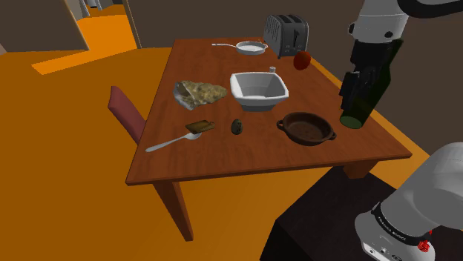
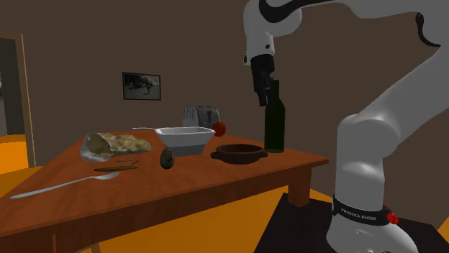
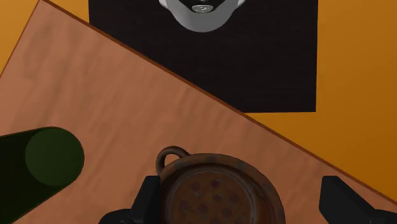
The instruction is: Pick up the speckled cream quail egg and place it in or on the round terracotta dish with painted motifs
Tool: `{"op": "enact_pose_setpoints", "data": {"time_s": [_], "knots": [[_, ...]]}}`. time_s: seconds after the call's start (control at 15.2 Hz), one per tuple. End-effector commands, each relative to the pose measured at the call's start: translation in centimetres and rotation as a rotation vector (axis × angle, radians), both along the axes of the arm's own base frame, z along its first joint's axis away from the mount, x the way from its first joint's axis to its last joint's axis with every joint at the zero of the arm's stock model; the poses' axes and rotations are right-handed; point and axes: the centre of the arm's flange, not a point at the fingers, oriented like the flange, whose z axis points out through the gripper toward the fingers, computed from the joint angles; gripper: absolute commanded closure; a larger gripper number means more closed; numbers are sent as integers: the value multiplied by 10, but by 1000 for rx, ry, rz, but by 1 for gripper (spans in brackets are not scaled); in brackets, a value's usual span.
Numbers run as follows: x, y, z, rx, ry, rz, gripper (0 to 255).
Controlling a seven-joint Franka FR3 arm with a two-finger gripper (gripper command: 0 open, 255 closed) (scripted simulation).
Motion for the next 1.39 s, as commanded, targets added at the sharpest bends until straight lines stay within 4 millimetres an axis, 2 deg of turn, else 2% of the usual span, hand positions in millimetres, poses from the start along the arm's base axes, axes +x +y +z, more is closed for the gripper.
{"op": "enact_pose_setpoints", "data": {"time_s": [0.0,0.66,1.32], "knots": [[0,0,0,0,0,0,0],[80,96,-43,-57,-34,-179,0],[178,173,-87,-113,-69,-358,0]]}}
